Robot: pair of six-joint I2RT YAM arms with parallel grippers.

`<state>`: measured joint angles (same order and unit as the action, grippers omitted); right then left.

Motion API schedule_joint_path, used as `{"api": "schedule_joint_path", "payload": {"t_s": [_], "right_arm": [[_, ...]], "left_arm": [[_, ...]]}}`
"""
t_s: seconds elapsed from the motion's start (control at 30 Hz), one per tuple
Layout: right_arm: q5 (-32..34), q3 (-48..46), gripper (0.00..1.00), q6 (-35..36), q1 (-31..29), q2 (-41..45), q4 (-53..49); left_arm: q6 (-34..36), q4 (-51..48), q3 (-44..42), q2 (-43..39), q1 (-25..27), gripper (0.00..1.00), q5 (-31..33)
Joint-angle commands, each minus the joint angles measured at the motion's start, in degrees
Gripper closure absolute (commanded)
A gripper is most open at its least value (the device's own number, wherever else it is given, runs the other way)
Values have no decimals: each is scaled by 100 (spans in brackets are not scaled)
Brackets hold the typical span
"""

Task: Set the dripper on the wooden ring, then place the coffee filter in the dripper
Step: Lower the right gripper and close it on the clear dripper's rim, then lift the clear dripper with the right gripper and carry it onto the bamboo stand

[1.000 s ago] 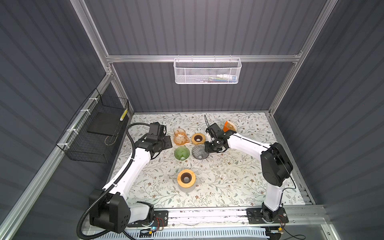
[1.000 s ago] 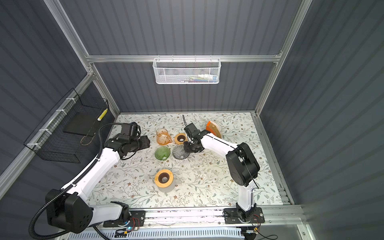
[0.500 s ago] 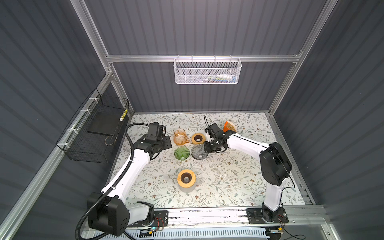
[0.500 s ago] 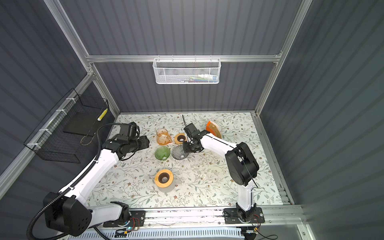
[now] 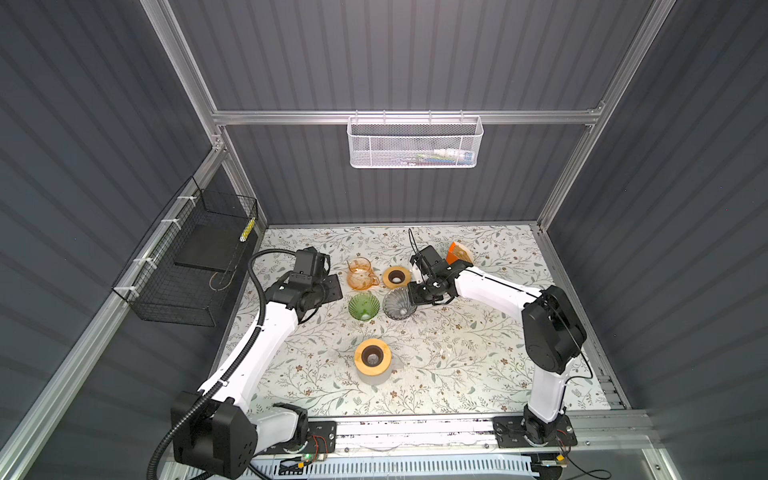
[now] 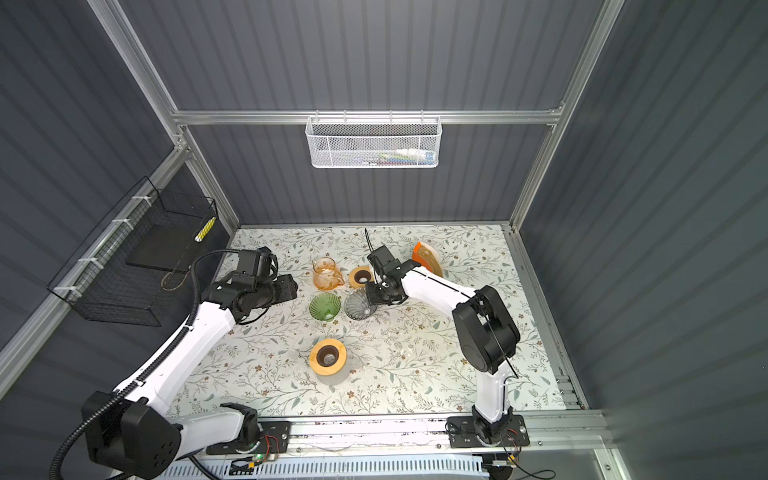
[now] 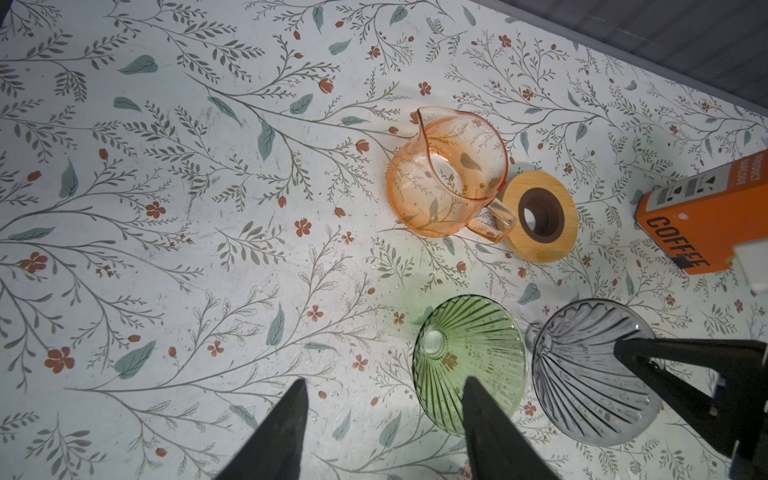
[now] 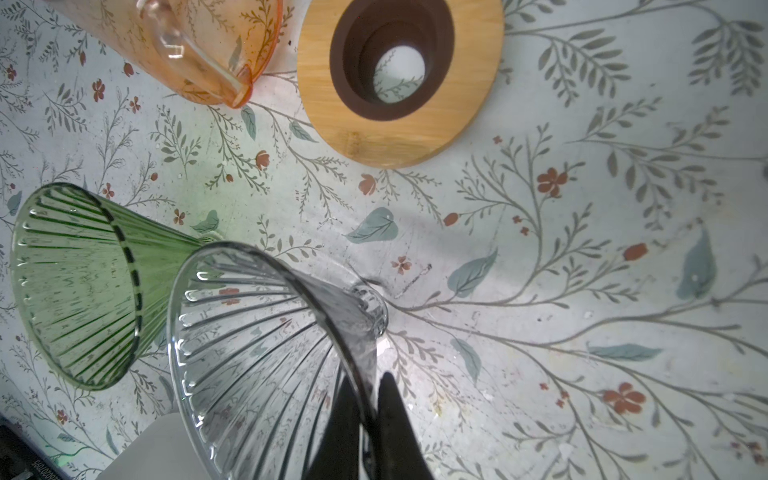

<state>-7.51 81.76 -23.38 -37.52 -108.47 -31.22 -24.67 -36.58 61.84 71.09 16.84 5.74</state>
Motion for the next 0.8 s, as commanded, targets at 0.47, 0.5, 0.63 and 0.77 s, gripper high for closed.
{"api": "schedule_joint_path", "payload": {"t_s": [0.47,0.5,0.63,0.77], "right_arm": [[-50,315,100,35,-251,1019,-966],[-51,376,100,67,-296,1048,-1029],[-40,619,100,105,-485,1161,-1226],[-57,581,100,49,-698,1421,-1190]], "left_arm": [[84,-359,34,-212,34,40,-425],[98,-366,29,-242,31,40,-454],[76,-427,-14,-312,33,40,-637],[76,-567,10,-303,37,41,-846]]}}
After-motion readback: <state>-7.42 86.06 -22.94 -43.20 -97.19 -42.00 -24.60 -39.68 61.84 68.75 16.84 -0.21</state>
